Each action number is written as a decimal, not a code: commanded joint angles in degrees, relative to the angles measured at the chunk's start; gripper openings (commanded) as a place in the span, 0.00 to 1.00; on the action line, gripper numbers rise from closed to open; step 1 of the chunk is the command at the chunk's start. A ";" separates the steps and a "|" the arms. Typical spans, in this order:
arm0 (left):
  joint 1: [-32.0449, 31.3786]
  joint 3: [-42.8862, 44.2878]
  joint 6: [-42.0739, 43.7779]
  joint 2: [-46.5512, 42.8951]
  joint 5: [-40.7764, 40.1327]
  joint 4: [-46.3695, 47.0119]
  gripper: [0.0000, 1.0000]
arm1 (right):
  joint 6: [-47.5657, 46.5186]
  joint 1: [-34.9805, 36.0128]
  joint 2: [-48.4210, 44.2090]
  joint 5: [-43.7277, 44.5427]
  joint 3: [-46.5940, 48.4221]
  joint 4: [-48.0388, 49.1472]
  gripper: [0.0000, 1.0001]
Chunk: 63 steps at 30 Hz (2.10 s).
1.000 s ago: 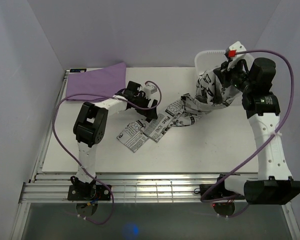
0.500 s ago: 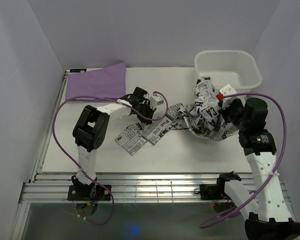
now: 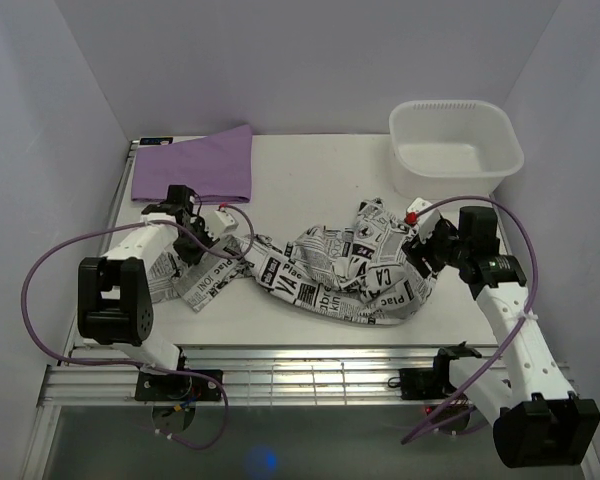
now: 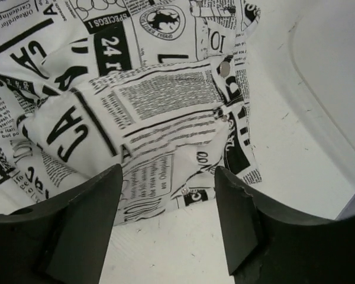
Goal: Fold and stack the trousers
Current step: Move the trousers to the center of the board, then flatten the trousers out
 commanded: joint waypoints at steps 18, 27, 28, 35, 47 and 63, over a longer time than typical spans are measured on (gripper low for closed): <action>11.86 -0.31 13.84 5.22 -4.69 -5.29 0.02 | 1.50 -7.98 39.43 2.93 20.02 -3.13 0.67; 14.23 7.68 10.76 4.96 8.73 -10.30 0.40 | -4.38 -8.07 44.02 16.95 5.92 6.27 0.53; 14.67 8.57 10.32 4.61 10.24 -10.57 0.43 | -6.74 -8.16 43.85 19.26 3.52 6.98 0.50; 18.71 12.71 11.10 2.67 19.83 -14.17 0.52 | -18.34 -15.97 31.84 30.09 -10.38 5.69 0.40; 25.39 8.67 9.88 7.68 14.66 -14.96 0.63 | -19.44 -17.04 22.27 1.28 11.04 -10.60 0.64; 26.63 4.70 14.18 6.81 12.10 -12.24 0.00 | -0.96 -11.24 47.62 -0.42 17.66 -1.89 0.63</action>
